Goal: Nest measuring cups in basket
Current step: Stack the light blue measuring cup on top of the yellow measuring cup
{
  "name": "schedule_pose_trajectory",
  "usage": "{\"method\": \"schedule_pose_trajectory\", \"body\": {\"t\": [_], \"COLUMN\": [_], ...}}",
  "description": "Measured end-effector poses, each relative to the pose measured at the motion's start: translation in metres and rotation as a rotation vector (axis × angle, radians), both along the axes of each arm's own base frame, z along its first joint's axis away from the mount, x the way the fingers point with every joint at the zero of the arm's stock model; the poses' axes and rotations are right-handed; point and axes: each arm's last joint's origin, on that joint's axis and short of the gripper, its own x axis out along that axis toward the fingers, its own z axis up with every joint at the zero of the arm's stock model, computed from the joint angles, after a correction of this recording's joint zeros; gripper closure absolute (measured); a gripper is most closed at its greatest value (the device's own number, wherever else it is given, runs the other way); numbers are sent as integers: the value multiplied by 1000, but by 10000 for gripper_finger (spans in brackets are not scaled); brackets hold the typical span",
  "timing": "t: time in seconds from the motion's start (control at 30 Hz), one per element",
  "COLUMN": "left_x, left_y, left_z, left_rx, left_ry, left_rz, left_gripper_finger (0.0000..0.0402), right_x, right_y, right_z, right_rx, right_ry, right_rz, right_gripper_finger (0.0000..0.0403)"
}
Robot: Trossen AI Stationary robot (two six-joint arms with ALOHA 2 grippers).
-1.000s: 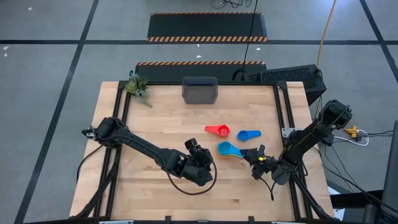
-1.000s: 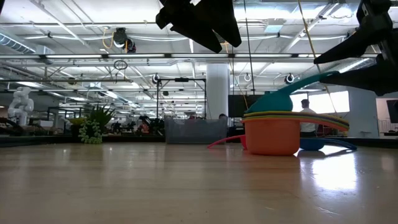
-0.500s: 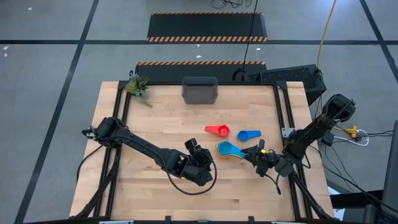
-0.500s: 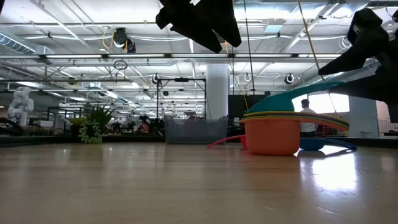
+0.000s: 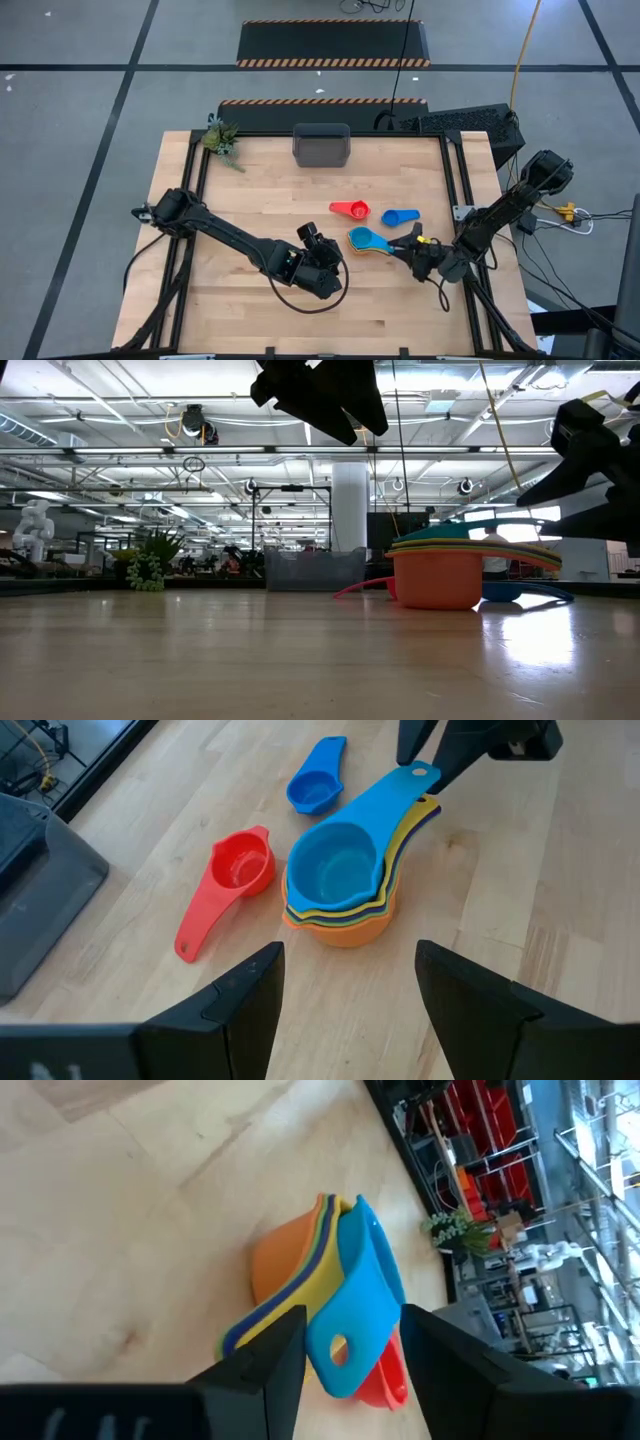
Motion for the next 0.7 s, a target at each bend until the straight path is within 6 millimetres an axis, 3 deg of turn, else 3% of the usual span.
{"method": "schedule_pose_trajectory", "body": {"t": [0.7], "left_x": [0], "left_y": [0], "left_z": [0], "left_rx": [4], "left_ry": [2], "left_rz": [-3], "left_gripper_finger": [172], "right_x": [-4], "right_y": [-3], "right_z": [-8], "right_rx": [69], "right_ry": [58], "right_rz": [-37], "right_gripper_finger": [245]}}
